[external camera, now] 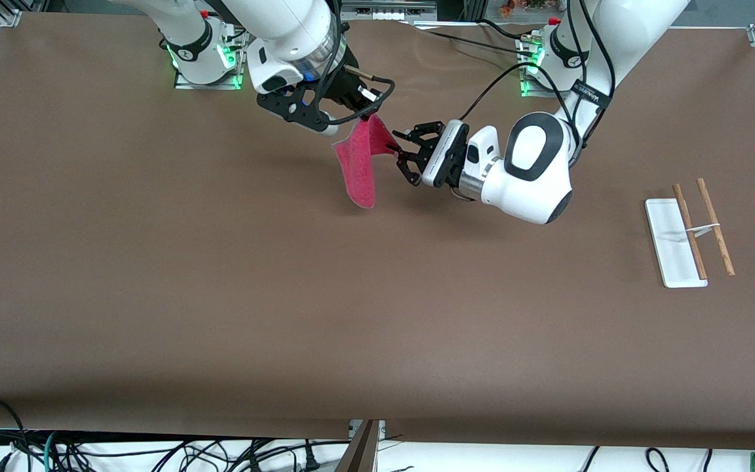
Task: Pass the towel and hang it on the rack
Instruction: 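Bring the left gripper to the hanging towel and grasp it, then open the right gripper to release the towel to the left gripper, then carry the towel with the left gripper to the dowel rack while the right gripper retracts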
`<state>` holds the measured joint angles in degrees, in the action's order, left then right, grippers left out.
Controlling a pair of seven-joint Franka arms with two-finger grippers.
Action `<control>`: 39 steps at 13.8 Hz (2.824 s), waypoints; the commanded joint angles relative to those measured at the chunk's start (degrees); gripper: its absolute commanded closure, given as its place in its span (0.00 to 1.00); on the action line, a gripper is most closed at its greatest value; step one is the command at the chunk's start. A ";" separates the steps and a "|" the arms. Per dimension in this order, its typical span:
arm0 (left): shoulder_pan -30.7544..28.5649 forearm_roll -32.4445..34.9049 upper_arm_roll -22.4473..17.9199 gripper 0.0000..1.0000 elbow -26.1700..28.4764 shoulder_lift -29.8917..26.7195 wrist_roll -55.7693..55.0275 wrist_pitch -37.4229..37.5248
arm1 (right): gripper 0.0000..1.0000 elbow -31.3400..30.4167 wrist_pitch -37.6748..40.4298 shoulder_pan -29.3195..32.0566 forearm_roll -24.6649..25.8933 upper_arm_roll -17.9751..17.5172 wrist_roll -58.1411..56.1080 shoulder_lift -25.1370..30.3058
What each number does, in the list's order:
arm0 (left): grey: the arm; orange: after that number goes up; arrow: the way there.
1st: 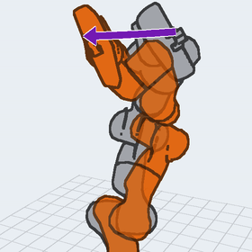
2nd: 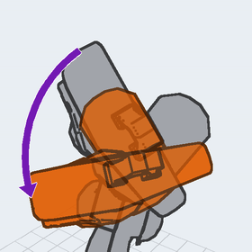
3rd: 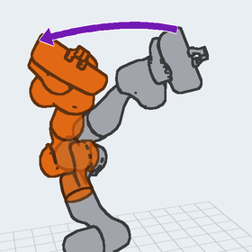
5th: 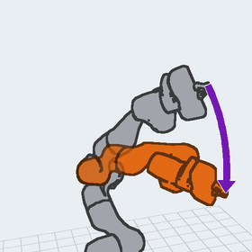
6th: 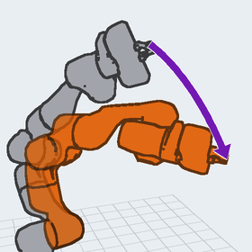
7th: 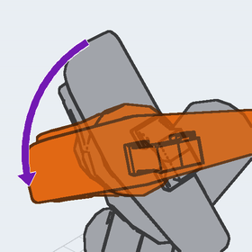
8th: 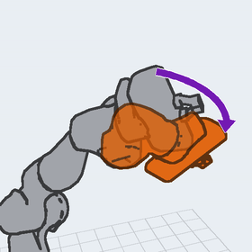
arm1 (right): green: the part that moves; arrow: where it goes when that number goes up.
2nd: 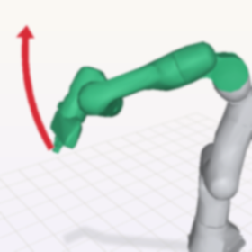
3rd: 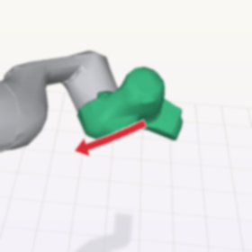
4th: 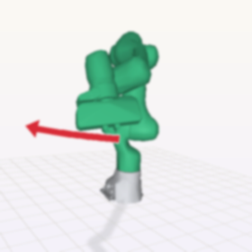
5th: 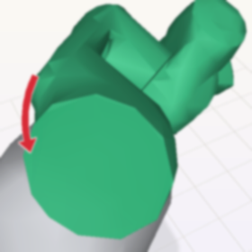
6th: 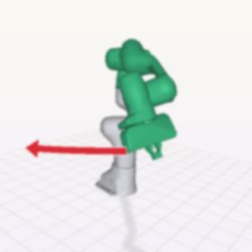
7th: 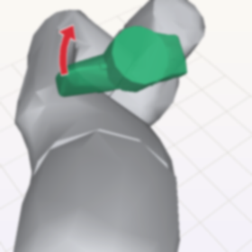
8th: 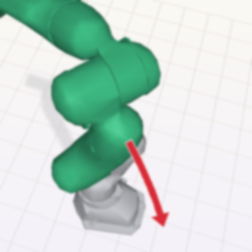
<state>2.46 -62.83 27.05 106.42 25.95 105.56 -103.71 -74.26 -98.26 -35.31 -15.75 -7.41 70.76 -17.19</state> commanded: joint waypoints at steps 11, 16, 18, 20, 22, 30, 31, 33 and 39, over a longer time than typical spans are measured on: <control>-0.79 -2.30 0.02 1.00 0.46 -0.19 1.58 1.39 | 0.08 1.66 1.23 0.85 -0.69 -0.15 0.69 -0.74; -5.61 -0.46 -0.85 1.00 -2.00 -0.20 -1.05 7.01 | 0.01 1.48 3.15 2.60 1.23 -0.15 0.08 -0.74; -9.38 8.90 -2.87 1.00 -3.22 -0.20 -4.64 9.56 | 0.01 0.78 5.44 2.96 4.66 -0.15 -1.14 -0.74; -15.69 21.89 -3.41 1.00 -9.69 0.41 -5.97 13.95 | 0.00 -0.79 8.25 3.93 7.12 0.03 -6.22 -0.83; -20.37 30.36 -3.58 1.00 -18.22 1.91 -6.68 21.92 | 0.00 -1.85 10.19 5.94 8.62 0.55 -13.51 -0.83; -39.27 51.20 -4.37 1.00 -27.05 2.18 -3.61 29.00 | 0.00 -5.46 13.27 14.30 8.98 5.64 -33.64 -0.48; -41.46 53.75 -4.29 1.00 -27.75 2.09 -2.04 29.00 | 0.00 -5.98 13.45 14.30 8.98 7.48 -36.02 -0.39; -44.10 57.27 -4.37 1.00 -30.47 2.44 0.78 29.00 | 0.00 -6.16 13.45 14.39 8.98 9.86 -39.28 -0.39; -53.15 66.07 -4.37 1.00 -30.92 4.02 6.75 25.50 | 0.00 -7.04 13.01 14.48 8.98 17.60 -50.01 -0.74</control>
<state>-48.10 0.85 21.77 77.52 27.98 108.35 -77.32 -80.46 -85.21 -20.65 -7.33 8.56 23.64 -18.60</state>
